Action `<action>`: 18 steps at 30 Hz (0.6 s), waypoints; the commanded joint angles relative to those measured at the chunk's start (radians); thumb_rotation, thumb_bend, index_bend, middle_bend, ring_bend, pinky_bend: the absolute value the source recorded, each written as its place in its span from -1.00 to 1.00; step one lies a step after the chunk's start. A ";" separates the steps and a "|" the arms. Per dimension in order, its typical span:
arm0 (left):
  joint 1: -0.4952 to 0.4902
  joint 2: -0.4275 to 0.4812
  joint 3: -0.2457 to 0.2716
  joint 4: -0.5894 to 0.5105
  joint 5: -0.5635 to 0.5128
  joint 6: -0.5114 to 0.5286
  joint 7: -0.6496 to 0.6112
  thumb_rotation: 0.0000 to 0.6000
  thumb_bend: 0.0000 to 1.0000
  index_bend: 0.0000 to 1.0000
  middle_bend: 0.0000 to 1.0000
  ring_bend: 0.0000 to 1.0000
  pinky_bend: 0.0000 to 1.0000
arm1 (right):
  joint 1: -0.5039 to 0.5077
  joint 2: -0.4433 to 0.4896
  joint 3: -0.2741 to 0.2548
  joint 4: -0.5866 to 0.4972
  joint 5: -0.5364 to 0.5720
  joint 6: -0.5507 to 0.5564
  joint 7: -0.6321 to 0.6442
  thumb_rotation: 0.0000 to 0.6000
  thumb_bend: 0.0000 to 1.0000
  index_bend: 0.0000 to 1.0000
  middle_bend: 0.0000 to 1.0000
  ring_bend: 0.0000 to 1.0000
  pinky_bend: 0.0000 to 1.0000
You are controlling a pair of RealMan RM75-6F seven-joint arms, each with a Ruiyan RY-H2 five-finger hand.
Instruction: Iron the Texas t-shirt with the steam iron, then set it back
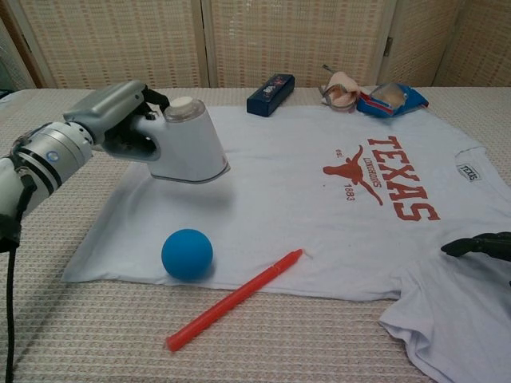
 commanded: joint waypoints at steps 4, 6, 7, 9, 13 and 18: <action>-0.092 -0.137 -0.020 0.152 -0.014 -0.058 0.095 1.00 -0.43 0.67 0.84 0.54 0.43 | -0.002 0.004 -0.001 -0.004 0.004 0.005 -0.001 0.38 0.63 -1.00 -0.82 -1.00 -1.00; -0.113 -0.163 -0.036 0.203 -0.025 -0.070 0.099 1.00 -0.43 0.67 0.84 0.54 0.43 | -0.002 0.005 0.000 -0.006 0.008 0.005 -0.004 0.39 0.63 -1.00 -0.82 -1.00 -1.00; -0.128 -0.178 -0.045 0.240 -0.029 -0.074 0.100 1.00 -0.43 0.67 0.84 0.54 0.43 | -0.003 0.005 0.000 -0.007 0.010 0.004 -0.006 0.39 0.63 -1.00 -0.82 -1.00 -1.00; -0.152 -0.198 -0.061 0.300 -0.038 -0.084 0.096 1.00 -0.43 0.67 0.84 0.53 0.43 | -0.002 0.006 0.001 -0.009 0.014 0.002 -0.010 0.39 0.62 -1.00 -0.82 -1.00 -1.00; -0.189 -0.228 -0.097 0.400 -0.067 -0.106 0.073 1.00 -0.43 0.66 0.83 0.53 0.43 | -0.001 0.005 0.002 -0.015 0.020 -0.003 -0.021 0.39 0.63 -1.00 -0.82 -1.00 -1.00; -0.210 -0.261 -0.133 0.495 -0.119 -0.171 0.047 1.00 -0.43 0.64 0.80 0.52 0.43 | 0.002 0.006 0.005 -0.025 0.027 -0.009 -0.034 0.39 0.63 -1.00 -0.82 -1.00 -1.00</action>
